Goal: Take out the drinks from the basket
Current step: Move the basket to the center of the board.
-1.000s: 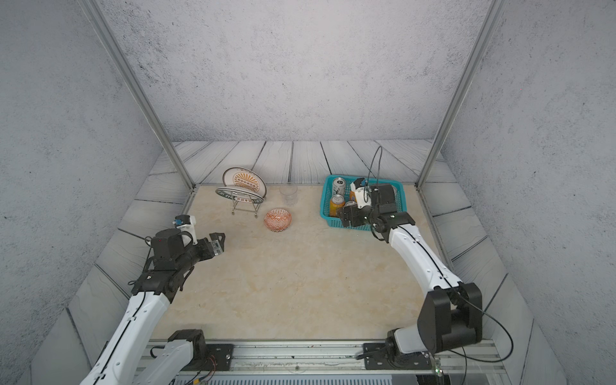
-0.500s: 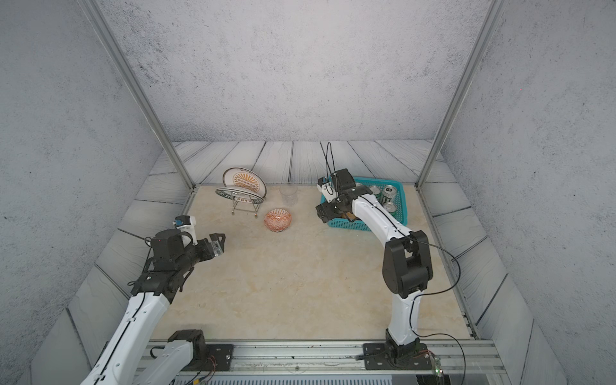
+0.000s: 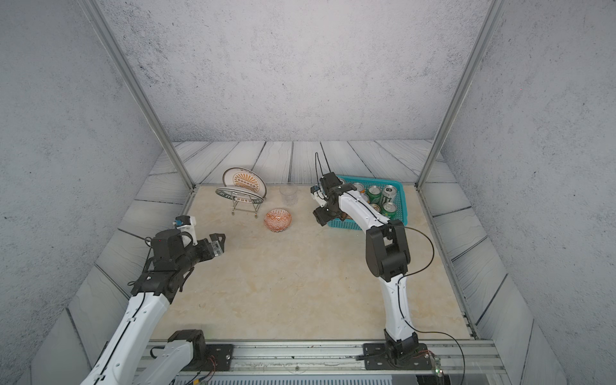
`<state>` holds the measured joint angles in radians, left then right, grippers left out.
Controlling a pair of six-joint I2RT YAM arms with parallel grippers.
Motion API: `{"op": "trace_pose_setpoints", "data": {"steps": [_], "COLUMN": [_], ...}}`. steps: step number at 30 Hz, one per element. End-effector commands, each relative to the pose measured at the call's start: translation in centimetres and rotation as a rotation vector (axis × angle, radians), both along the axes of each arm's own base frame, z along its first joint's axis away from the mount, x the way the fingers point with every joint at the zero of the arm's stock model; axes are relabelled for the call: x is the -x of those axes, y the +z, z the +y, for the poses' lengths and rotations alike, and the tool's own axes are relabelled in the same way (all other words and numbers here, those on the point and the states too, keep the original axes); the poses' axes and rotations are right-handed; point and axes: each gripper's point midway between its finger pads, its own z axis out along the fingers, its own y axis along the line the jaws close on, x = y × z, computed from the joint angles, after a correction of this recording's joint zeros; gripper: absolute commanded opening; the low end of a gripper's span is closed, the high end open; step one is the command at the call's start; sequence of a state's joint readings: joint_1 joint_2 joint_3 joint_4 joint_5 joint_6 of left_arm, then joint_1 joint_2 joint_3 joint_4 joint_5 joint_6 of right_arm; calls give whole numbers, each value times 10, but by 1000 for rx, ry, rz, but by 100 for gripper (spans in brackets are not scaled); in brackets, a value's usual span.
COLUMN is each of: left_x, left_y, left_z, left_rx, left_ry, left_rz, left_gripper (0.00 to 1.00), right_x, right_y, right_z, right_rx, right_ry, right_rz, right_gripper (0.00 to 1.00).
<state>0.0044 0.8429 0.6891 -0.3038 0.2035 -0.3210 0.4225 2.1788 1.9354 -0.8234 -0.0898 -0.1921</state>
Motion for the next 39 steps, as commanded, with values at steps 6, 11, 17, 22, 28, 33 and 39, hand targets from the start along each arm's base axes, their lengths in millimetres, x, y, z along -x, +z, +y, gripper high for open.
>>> {"op": "trace_pose_setpoints", "data": {"steps": [6, 11, 17, 22, 28, 33, 39], "left_x": [1, 1, 1, 1, 1, 1, 1], "left_y": [0, 0, -1, 0, 0, 1, 1], "left_z": [3, 3, 3, 4, 4, 3, 4], "left_rx": [0, -1, -1, -1, -2, -1, -1], "left_ry": [13, 14, 15, 18, 17, 16, 17], "left_rz": [-2, -4, 0, -4, -4, -7, -7], "left_gripper": [99, 99, 99, 99, 99, 99, 99], "right_x": [7, 10, 18, 27, 40, 50, 66], "right_y": [-20, -22, -21, -15, -10, -12, -11], "right_z": [-2, -2, 2, 6, 12, 14, 22], "right_rx": [53, 65, 65, 45, 21, 13, -31], "right_ry": [10, 19, 31, 33, 35, 25, 19], "right_rz": [58, 69, 88, 102, 114, 128, 145], "right_gripper": [56, 47, 35, 29, 24, 22, 21]}}
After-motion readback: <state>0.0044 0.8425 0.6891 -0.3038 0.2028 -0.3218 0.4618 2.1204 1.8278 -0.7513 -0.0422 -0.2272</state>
